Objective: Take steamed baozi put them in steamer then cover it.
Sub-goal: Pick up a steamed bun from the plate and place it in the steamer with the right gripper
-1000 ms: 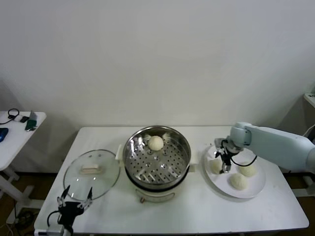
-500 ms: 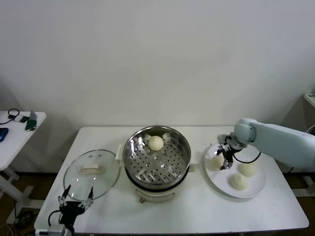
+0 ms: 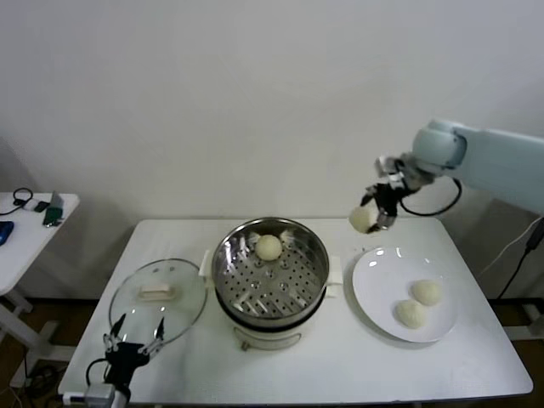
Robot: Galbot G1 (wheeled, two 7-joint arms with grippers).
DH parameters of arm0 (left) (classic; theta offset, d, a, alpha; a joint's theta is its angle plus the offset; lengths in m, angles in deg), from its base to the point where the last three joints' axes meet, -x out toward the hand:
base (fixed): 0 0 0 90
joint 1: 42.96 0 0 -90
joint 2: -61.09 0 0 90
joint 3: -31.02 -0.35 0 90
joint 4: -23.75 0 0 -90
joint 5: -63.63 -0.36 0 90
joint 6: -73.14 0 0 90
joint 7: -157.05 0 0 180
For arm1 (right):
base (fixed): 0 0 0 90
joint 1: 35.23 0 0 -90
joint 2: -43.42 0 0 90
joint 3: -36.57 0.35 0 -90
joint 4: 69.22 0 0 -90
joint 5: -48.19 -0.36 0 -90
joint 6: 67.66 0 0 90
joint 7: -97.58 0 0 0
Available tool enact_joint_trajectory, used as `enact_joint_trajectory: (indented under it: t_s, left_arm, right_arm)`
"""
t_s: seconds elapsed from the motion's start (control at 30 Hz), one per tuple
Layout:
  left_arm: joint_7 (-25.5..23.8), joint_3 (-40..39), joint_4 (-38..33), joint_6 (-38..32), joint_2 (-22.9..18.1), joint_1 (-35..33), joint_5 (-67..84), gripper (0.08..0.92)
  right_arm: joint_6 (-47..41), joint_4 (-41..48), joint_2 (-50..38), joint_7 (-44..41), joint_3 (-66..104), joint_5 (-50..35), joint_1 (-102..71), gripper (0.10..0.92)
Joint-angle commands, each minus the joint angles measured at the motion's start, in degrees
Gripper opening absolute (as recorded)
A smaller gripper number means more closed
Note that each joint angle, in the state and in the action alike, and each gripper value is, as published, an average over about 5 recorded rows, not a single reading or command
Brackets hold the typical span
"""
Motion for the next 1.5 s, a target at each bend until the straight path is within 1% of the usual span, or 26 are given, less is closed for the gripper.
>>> enact_joint_trajectory:
  t_s: [0.03, 0.27, 0.53, 1.0, 1.2, 1.5]
  left_arm:
    - [-0.2, 0.3, -1.9, 0.4, -0.1, -0.3, 0.1, 0.823]
    - [-0.3, 1.0, -2.8, 0.8, 0.1, -0.6, 0.5, 0.823]
    - [-0.4, 1.1, -2.9, 0.9, -0.2, -0.4, 0.7, 0.823]
    - [-0.5, 0.9, -2.7, 0.7, -0.2, -0.6, 0.7, 0.823]
    - [-0.6, 1.0, -2.8, 0.7, -0.1, -0.6, 0.7, 0.823]
    - [-0.8, 1.0, -3.1, 0.8, -0.2, -0.8, 0.7, 0.823]
  right_arm:
    - [-4.6, -7.0, 13.0, 4.4, 2.9, -14.2, 5.4, 0.734]
    - [-6.0, -2.9, 23.3, 7.5, 3.4, -11.7, -4.7, 0.732]
    - [-6.2, 2.5, 29.1, 8.8, 1.1, -6.7, -10.4, 0.73]
    - [-6.8, 7.2, 32.5, 10.3, -0.6, -1.9, -16.1, 0.733]
    - [-6.7, 8.9, 33.6, 10.9, -0.8, 1.8, -17.2, 0.732]
    - [-6.2, 6.9, 32.1, 10.2, 0.4, 0.0, -15.4, 0.738]
